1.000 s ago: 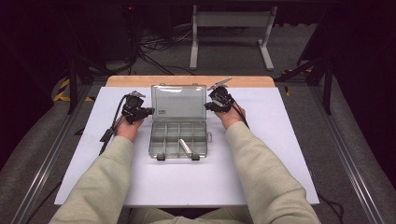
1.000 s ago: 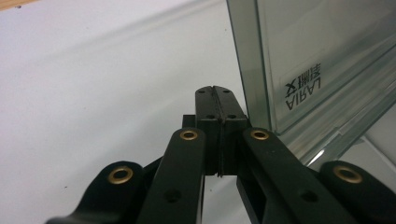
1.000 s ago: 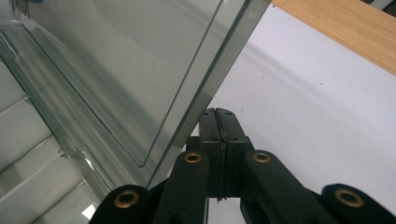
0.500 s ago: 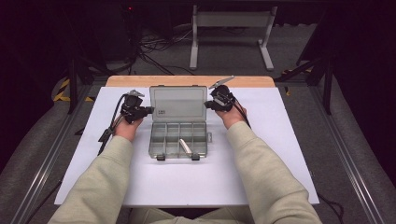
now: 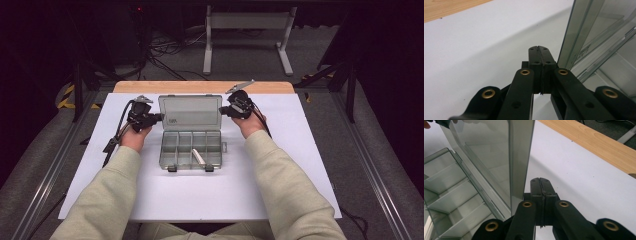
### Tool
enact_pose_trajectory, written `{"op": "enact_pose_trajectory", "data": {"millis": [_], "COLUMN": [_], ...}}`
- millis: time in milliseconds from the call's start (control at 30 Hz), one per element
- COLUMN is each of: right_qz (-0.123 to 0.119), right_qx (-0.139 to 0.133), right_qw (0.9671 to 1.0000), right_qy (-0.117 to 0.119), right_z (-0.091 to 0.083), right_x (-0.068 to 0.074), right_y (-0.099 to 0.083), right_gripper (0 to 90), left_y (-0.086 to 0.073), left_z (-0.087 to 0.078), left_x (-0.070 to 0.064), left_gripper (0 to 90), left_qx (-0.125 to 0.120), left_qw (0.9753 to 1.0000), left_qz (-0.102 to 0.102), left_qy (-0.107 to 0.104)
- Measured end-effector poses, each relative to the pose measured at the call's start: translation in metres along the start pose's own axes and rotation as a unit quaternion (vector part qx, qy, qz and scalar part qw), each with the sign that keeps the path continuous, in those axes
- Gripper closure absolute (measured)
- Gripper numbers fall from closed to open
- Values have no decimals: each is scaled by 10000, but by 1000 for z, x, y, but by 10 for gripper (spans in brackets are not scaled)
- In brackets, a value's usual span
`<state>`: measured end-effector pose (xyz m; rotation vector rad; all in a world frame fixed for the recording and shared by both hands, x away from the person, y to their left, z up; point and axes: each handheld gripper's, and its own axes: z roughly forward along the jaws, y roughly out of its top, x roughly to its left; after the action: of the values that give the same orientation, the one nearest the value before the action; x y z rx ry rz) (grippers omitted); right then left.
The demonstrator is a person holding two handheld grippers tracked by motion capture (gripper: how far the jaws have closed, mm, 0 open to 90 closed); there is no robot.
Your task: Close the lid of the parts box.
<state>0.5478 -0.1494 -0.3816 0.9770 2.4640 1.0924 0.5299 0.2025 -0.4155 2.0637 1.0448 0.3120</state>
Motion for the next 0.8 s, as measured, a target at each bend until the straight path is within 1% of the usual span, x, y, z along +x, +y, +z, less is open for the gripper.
{"op": "enact_pose_trajectory", "data": {"millis": [33, 67, 133, 200, 267, 333, 367, 433, 467, 533, 567, 600, 667, 700, 733, 800], "right_qz": [4, 2, -15, -33, -41, -42, -55, -64, -68, -62, -52, -62, -76, -88, -79, -109], "right_qx": [-10, -32, -43, -55, -74, -95, -115, -126, -140, -163, -169, -188, -211, -223, -230, -265], "right_qw": [10000, 10000, 10000, 10000, 9999, 9999, 9999, 9998, 9998, 9998, 9997, 9997, 9996, 9995, 9995, 9993], "right_qy": [0, 15, 34, 50, 70, 90, 99, 105, 107, 132, 147, 156, 186, 194, 198, 222], "right_z": [-1, -3, -5, -7, -9, -11, -13, -15, -16, -18, -20, -21, -24, -25, -27, -30], "right_x": [0, 1, 2, 3, 5, 6, 6, 7, 8, 9, 9, 10, 11, 12, 12, 13], "right_y": [0, 0, 0, 0, 1, 1, 1, 1, 1, 0, 0, -1, -2, -2, -3, -3], "right_gripper": [900, 900, 900, 900, 900, 900, 900, 900, 900, 900, 900, 900, 900, 900, 900, 900], "left_y": [0, 0, 1, 1, 1, 1, 2, 2, 2, 2, 2, 3, 3, 3, 4, 4], "left_z": [-2, -3, -4, -6, -8, -9, -11, -13, -15, -17, -18, -20, -23, -25, -27, -29], "left_x": [0, -1, -1, -3, -3, -5, -5, -6, -6, -7, -7, -7, -10, -10, -11, -13], "left_gripper": [894, 894, 894, 894, 894, 894, 895, 894, 894, 894, 894, 894, 894, 894, 894, 894], "left_qx": [-3, -12, -30, -27, -29, -34, -40, -56, -57, -70, -88, -52, -53, -65, -79, -108], "left_qw": [10000, 10000, 10000, 10000, 9999, 10000, 9999, 9999, 9999, 9999, 9999, 9999, 9997, 9996, 9997, 9996], "left_qz": [54, 28, 92, 44, 101, 51, 121, 84, 132, 90, 119, 163, 257, 268, 238, 247], "left_qy": [21, 1, 21, 4, 14, 5, 28, 6, 14, -19, -2, -23, 23, 12, -15, -6]}}
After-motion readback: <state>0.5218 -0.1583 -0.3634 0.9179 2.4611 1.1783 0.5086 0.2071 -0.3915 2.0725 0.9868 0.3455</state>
